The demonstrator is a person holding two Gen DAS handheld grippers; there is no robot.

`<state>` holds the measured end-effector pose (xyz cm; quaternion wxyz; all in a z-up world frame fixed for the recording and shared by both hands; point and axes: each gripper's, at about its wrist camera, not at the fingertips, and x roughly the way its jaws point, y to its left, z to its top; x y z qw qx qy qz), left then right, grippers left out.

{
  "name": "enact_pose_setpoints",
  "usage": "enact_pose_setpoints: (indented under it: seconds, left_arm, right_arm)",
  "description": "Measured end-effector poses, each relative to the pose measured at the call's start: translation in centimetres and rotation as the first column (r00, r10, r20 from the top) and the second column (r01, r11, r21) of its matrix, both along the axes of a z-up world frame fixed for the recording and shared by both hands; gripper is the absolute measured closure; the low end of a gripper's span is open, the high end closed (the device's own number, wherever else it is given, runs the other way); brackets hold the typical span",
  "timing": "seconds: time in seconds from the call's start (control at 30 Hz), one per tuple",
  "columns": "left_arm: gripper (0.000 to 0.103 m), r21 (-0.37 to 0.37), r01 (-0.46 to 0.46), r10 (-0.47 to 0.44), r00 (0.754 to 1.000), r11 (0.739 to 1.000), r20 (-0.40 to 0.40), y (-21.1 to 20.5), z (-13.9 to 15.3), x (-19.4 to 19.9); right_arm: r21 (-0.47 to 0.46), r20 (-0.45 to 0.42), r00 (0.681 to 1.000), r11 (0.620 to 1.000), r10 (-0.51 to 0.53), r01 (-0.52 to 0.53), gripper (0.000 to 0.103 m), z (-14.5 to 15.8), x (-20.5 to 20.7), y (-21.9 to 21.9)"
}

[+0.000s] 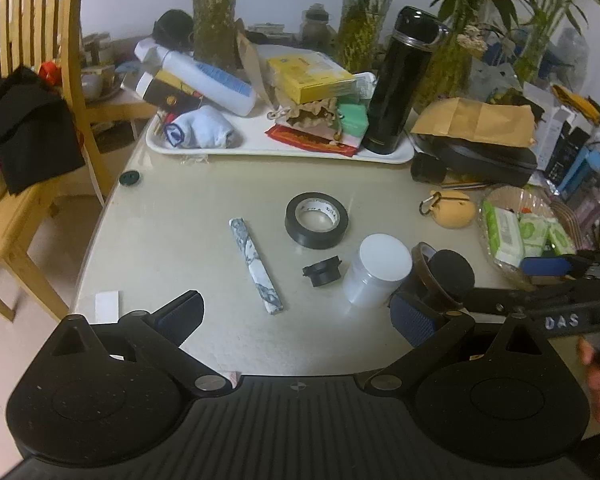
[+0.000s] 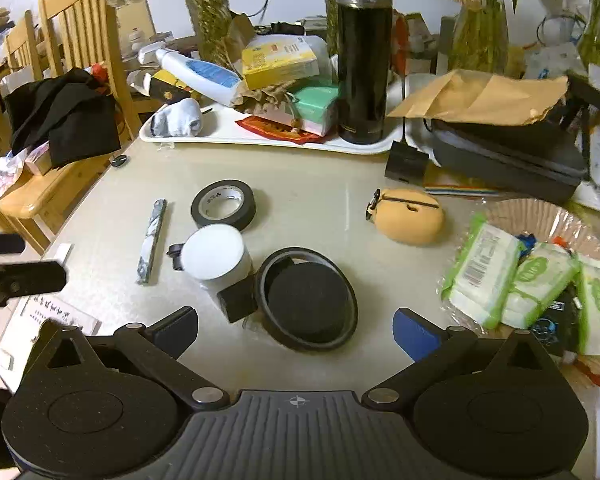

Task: Organize rigid objects
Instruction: 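Lower the right gripper onto the amber tape roll and close it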

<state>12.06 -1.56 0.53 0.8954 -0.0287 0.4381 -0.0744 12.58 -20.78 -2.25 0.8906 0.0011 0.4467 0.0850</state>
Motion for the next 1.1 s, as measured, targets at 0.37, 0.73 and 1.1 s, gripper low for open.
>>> enact_pose_setpoints:
  seconds: [0.37, 0.73, 1.1]
  left_arm:
    - [0.001, -0.047, 0.005, -0.004, 1.000, 0.999, 0.008, -0.2, 0.8, 0.1]
    - [0.001, -0.053, 0.006, -0.005, 1.000, 0.999, 0.004, -0.3, 0.8, 0.2]
    - [0.001, -0.034, 0.006, -0.006, 1.000, 0.999, -0.001, -0.9, 0.8, 0.3]
  right_arm:
    - [0.219, -0.154, 0.982, 0.966, -0.106, 0.138, 0.000, -3.3, 4.0, -2.5]
    - [0.417, -0.324, 0.918, 0.837, -0.227, 0.354, 0.000, -7.0, 6.2, -5.6]
    - [0.322, -0.326, 0.921, 0.891, -0.214, 0.321, 0.011, -7.0, 7.3, -3.9]
